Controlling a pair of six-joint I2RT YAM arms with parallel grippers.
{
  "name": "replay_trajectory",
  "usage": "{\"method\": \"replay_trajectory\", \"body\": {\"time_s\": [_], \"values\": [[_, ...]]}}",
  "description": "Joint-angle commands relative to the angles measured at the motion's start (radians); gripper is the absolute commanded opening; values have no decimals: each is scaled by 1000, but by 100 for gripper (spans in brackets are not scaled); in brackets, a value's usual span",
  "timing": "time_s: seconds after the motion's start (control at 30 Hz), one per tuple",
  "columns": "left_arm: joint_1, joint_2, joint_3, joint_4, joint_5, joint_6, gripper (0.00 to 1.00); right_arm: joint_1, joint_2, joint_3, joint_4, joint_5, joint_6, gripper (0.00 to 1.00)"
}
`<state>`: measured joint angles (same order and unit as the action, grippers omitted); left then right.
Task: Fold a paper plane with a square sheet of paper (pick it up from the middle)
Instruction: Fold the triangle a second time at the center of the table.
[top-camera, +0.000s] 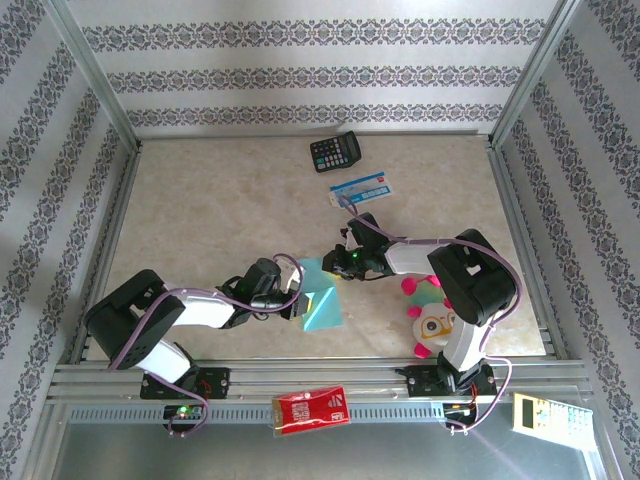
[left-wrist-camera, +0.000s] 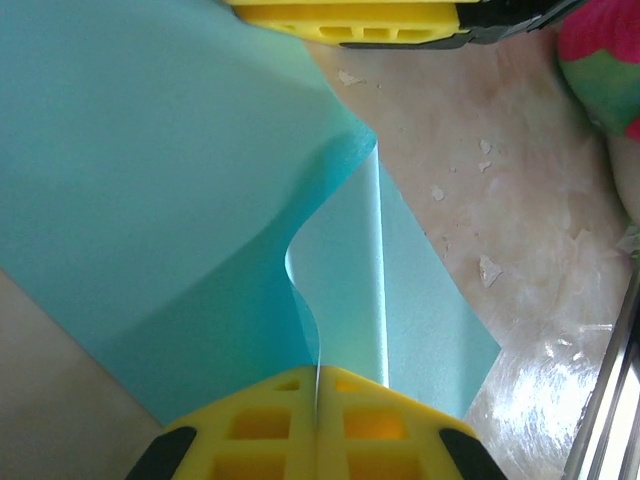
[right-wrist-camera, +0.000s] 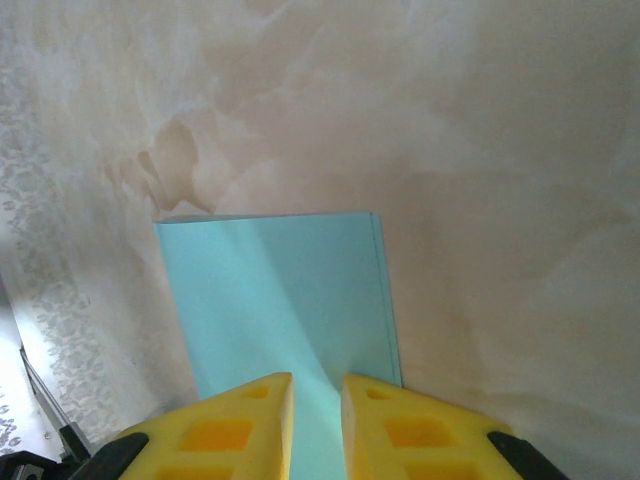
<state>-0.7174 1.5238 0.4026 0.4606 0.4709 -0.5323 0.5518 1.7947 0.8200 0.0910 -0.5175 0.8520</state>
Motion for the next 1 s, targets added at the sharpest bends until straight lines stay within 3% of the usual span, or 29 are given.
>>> {"method": "replay_trajectory", "body": {"time_s": [0.0,0.5,0.97], "values": [[17,17,14,16,4,1,6,-3,35,-27,-22,34,-26,22],[27,19,52,-61,12,37,4,2,48,-30,-14,28,-21,22],[27,29,30,-18,38,2,5,1,52,-28,-12,27,-19,22]]}}
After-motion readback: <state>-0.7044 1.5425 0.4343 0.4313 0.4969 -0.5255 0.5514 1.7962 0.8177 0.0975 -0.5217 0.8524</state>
